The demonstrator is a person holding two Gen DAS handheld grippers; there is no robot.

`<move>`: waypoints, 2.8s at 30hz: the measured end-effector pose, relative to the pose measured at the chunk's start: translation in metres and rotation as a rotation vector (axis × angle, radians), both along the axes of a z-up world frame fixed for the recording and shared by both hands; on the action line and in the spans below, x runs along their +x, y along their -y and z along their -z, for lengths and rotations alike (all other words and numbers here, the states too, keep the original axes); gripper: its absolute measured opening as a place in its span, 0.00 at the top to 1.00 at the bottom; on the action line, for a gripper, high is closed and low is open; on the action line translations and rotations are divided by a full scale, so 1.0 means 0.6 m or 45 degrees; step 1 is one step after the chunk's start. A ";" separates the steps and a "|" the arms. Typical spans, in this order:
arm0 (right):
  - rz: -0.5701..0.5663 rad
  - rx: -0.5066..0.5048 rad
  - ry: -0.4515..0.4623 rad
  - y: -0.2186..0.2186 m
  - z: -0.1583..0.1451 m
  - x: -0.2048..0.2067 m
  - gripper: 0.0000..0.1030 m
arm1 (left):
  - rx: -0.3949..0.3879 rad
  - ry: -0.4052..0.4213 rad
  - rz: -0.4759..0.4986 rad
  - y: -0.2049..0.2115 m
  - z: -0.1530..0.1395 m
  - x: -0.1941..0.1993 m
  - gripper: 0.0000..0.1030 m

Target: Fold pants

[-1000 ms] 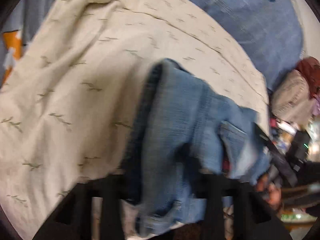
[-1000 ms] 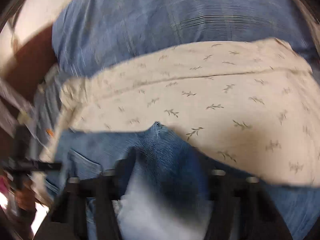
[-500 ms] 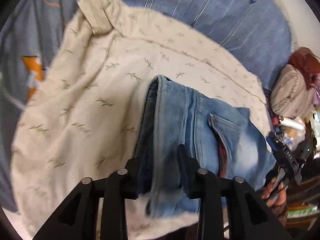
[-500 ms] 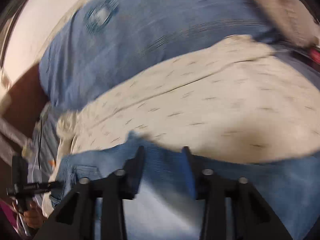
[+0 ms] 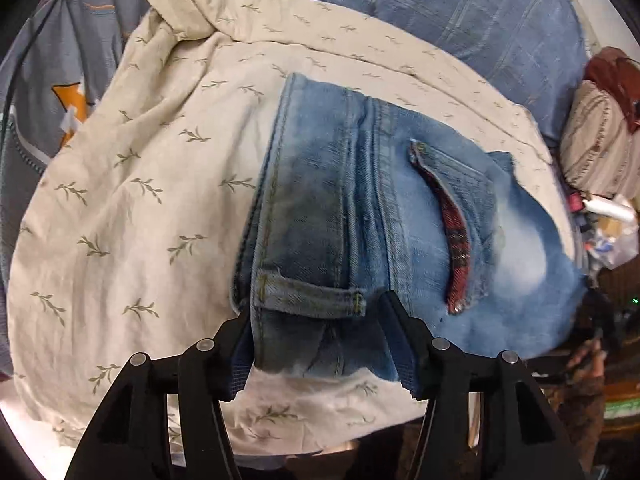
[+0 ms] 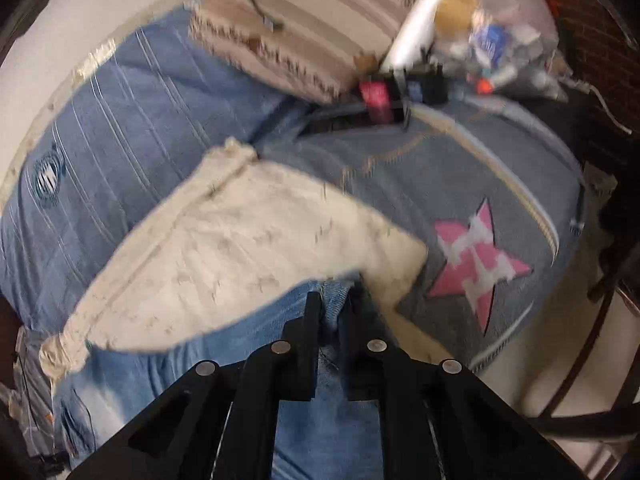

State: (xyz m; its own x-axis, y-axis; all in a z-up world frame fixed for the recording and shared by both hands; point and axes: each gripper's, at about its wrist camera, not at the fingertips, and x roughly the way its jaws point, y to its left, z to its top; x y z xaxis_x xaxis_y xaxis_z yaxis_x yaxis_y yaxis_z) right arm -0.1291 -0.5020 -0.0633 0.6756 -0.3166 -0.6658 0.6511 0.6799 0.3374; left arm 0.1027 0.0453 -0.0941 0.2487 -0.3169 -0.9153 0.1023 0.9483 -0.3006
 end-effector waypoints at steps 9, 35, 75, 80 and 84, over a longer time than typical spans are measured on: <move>0.018 -0.009 -0.053 -0.016 -0.001 -0.024 0.69 | -0.150 -0.039 -0.128 -0.031 -0.021 0.003 0.55; 0.145 0.681 0.254 -0.058 0.175 -0.200 0.36 | -0.089 -0.015 0.180 -0.029 0.007 -0.007 0.71; 0.010 0.668 0.445 -0.025 0.207 -0.157 0.50 | 0.327 0.087 1.471 1.040 0.150 0.026 0.35; 0.031 0.544 0.415 -0.035 0.177 -0.175 0.84 | 0.321 0.175 1.477 1.014 0.124 0.017 0.87; -0.016 0.406 0.393 -0.048 0.139 -0.171 0.87 | 0.217 0.172 1.443 0.990 0.089 0.019 0.92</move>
